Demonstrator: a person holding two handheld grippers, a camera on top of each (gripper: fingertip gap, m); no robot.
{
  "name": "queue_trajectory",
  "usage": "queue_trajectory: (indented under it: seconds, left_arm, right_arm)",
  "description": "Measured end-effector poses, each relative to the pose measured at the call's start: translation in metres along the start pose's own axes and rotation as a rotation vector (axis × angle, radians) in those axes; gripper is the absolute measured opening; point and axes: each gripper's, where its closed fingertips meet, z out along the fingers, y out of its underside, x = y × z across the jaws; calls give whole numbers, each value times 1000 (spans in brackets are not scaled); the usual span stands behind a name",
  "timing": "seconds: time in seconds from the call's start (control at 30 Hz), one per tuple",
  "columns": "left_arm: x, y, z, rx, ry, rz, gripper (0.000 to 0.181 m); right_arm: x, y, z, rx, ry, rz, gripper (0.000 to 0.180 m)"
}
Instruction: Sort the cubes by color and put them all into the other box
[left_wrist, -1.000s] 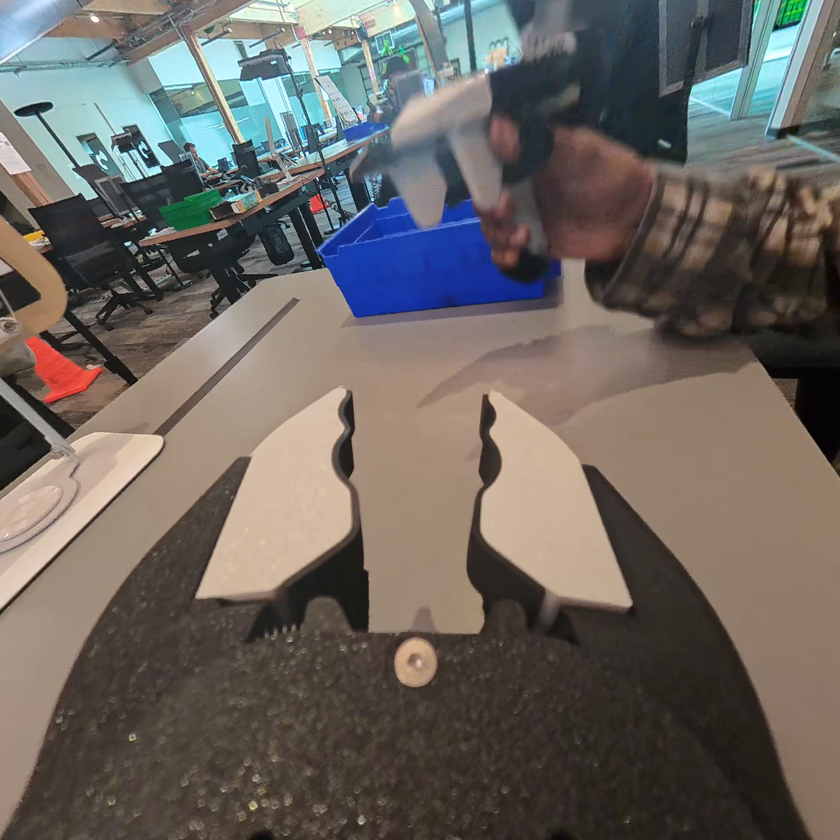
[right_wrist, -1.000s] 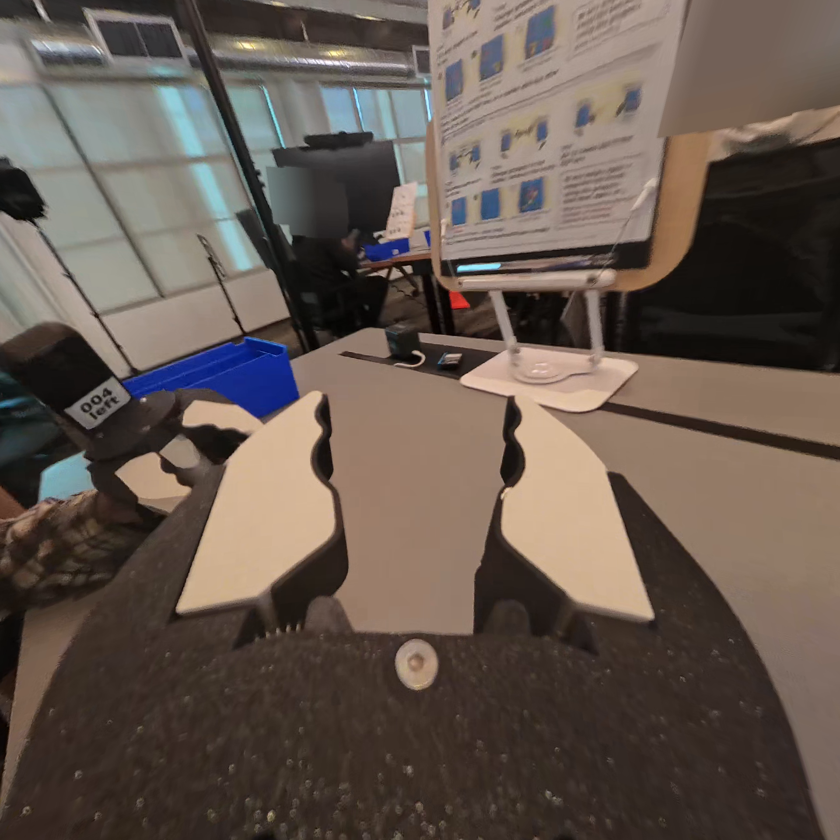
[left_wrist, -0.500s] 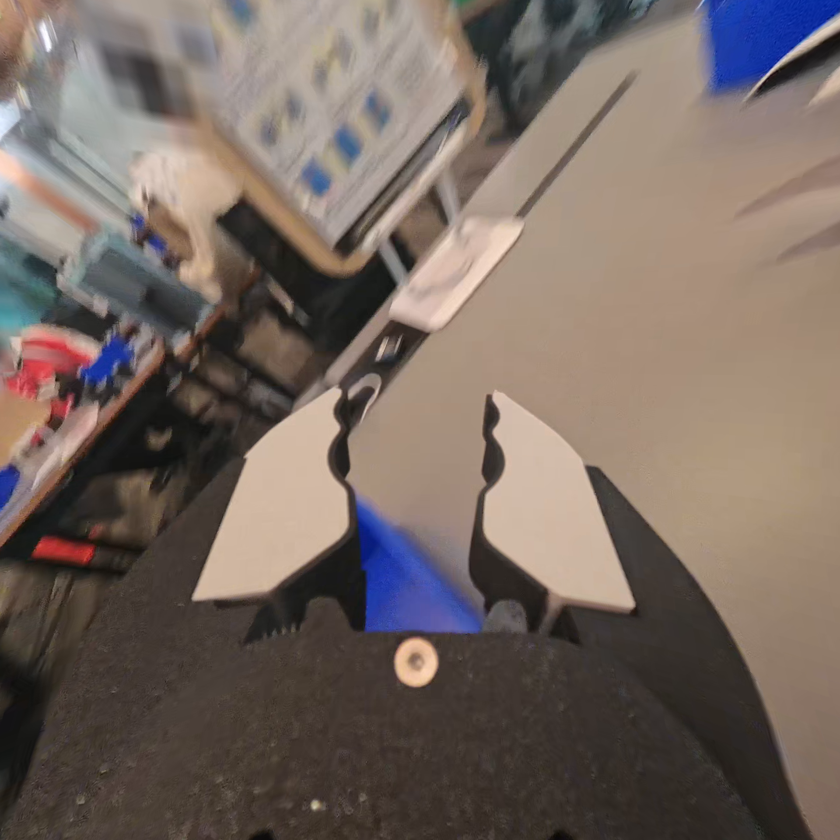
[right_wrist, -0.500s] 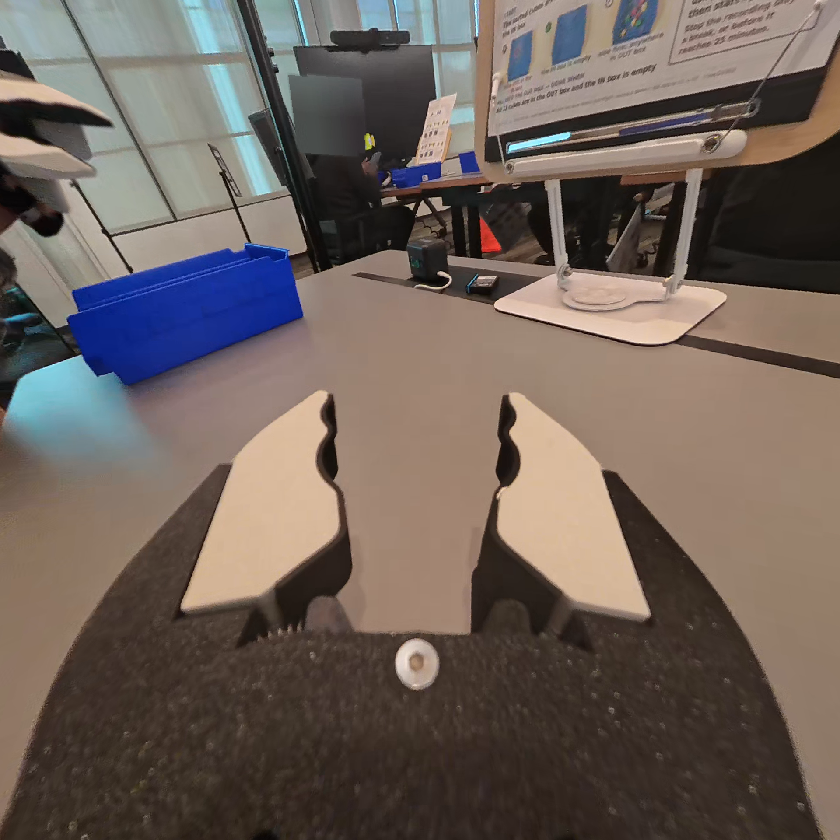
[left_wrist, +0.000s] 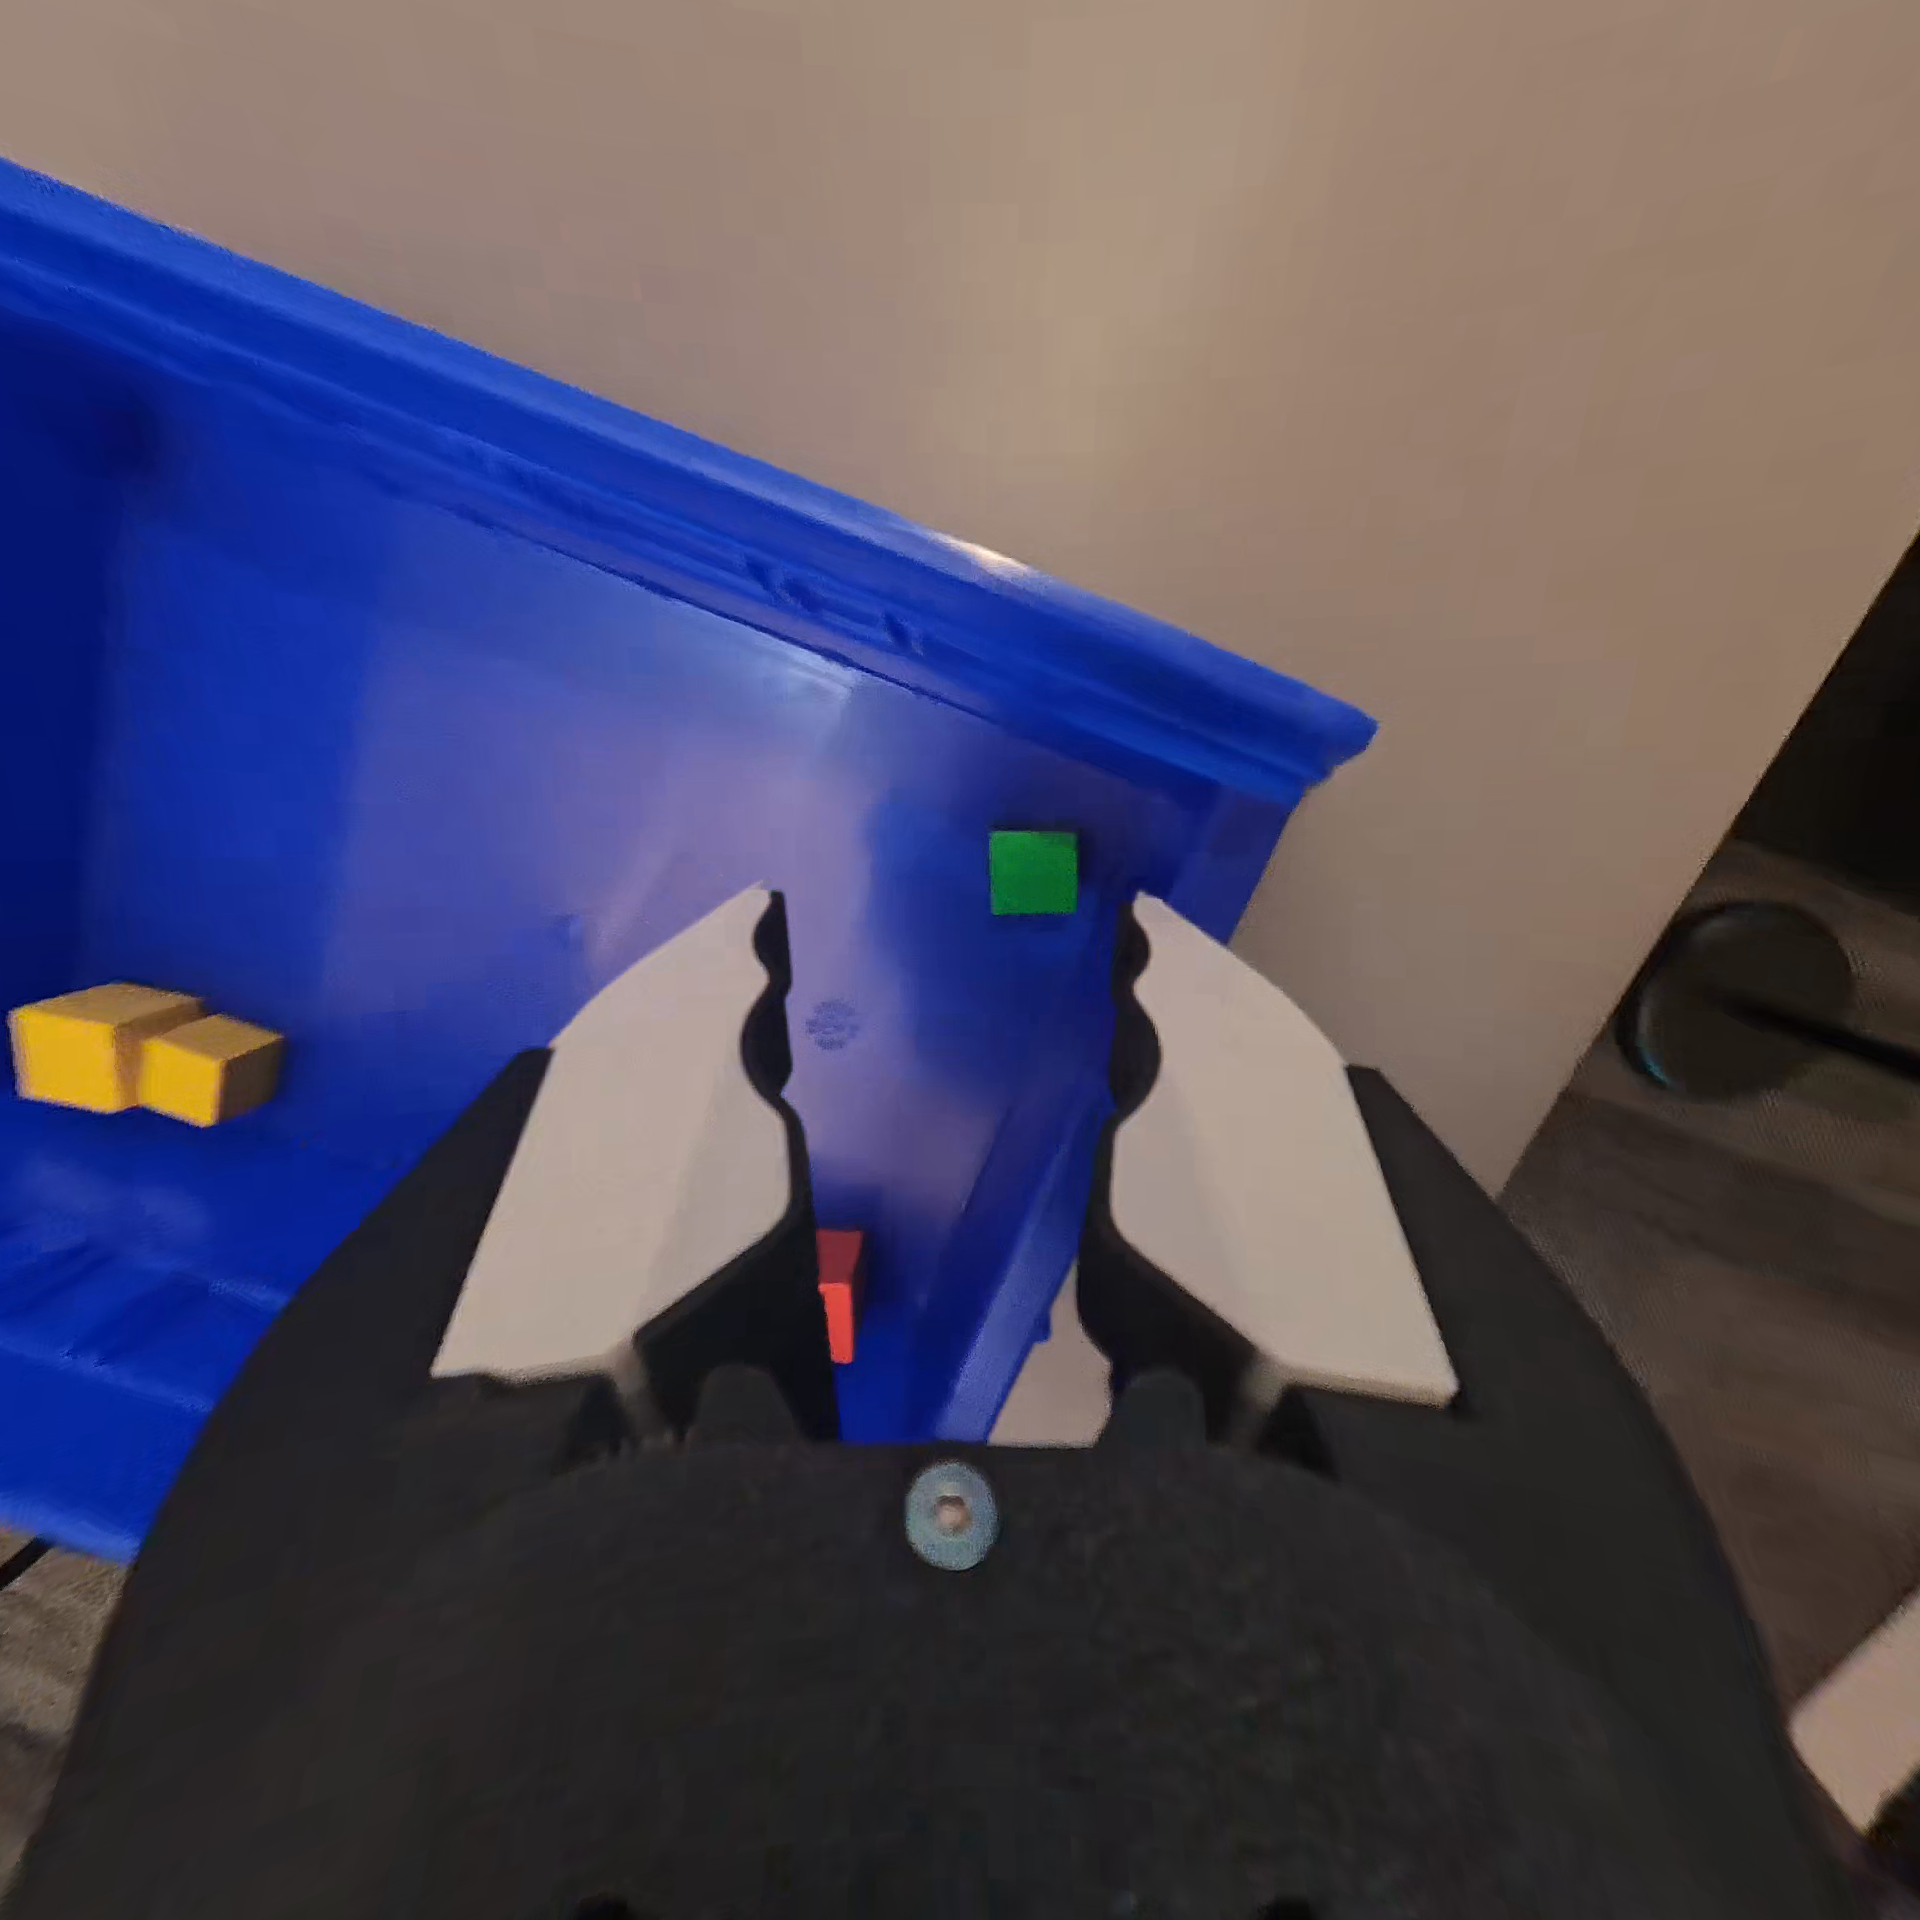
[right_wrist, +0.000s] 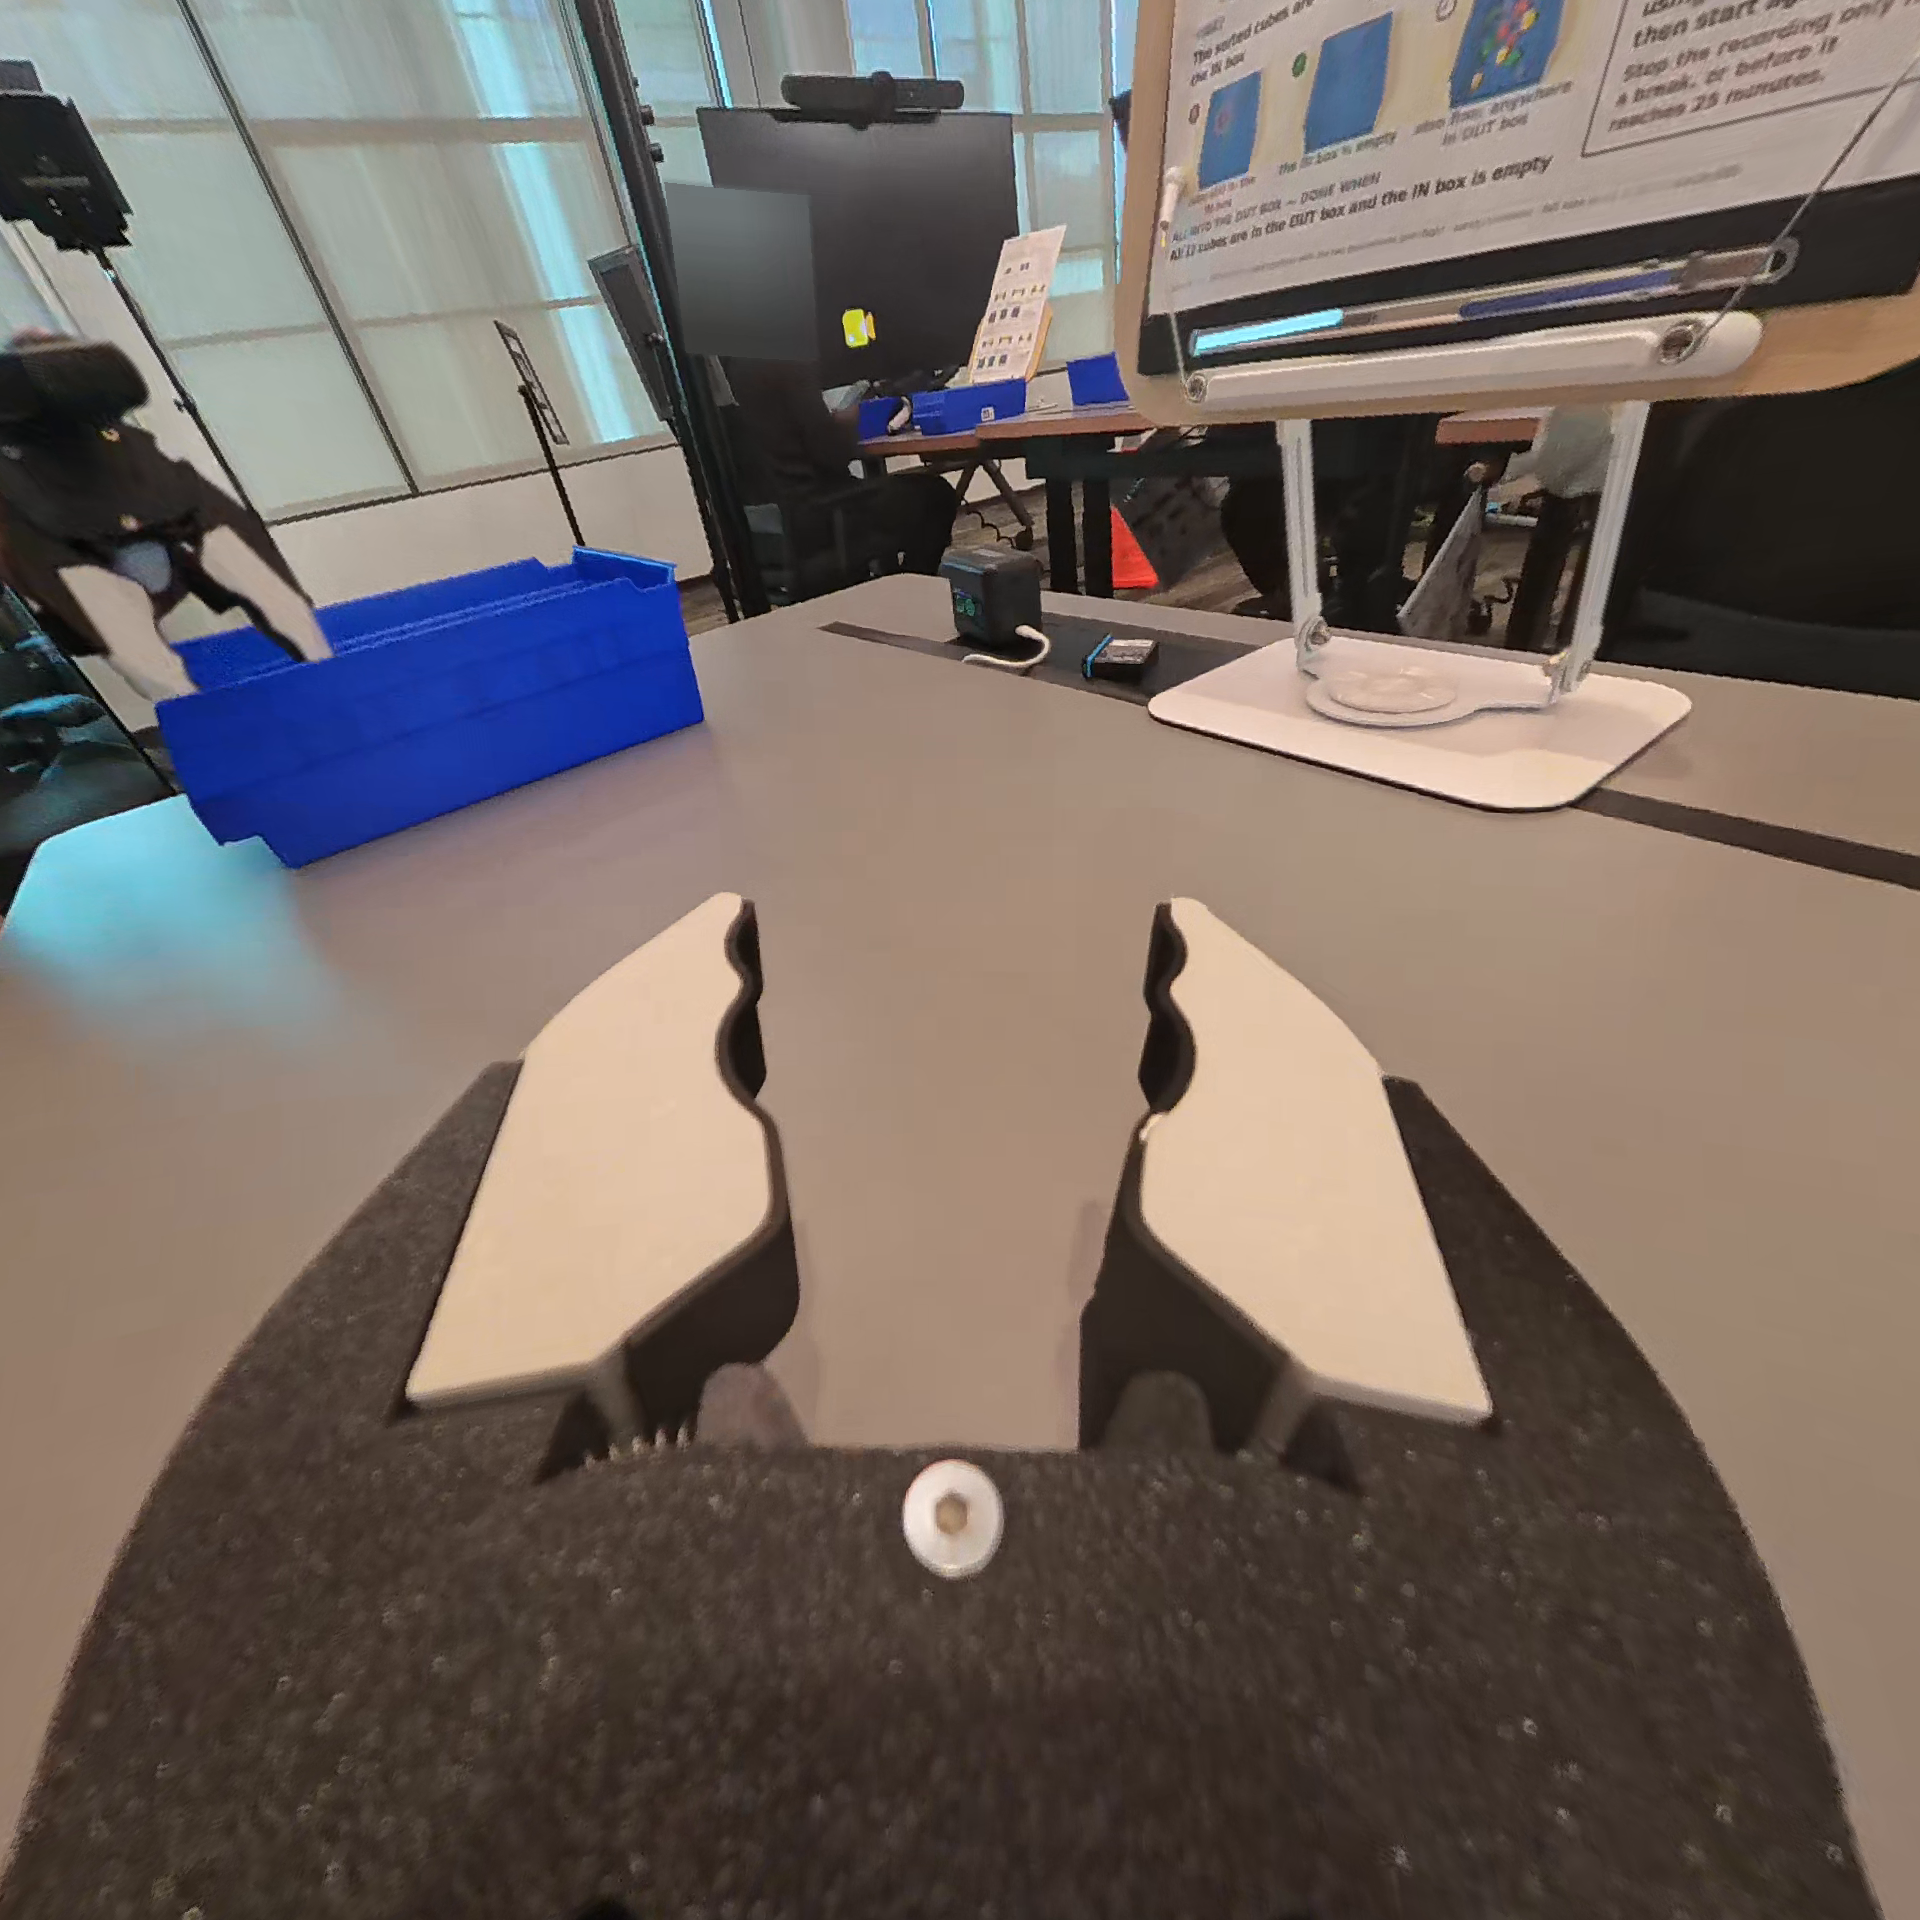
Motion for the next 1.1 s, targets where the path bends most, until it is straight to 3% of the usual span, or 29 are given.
queue_trajectory:
  seconds: [0.17, 0.57, 0.73, 0.83, 0.93, 1.1]
  left_arm:
    - [7, 11, 23, -100, 65, 40, 58]
    - [2, 17, 54, -138, 159, 31, 53]
    - [-37, 23, 57, -144, -34, 23, 51]
    - [-52, 16, 42, -41, -91, -29, 48]
    - [-50, 10, 34, 28, -72, -50, 43]
    - [-39, 22, 56, -83, -28, -23, 51]
  right_arm:
    - [-8, 3, 9, -32, 11, -20, 72]
    - [-29, -7, 32, -103, -30, -62, 75]
    - [-32, -14, 34, -105, -26, -80, 75]
    - [-36, -15, 36, -110, -35, -85, 75]
    - [-38, -14, 36, -110, -43, -88, 75]
    - [-41, -13, 36, -95, -57, -70, 75]
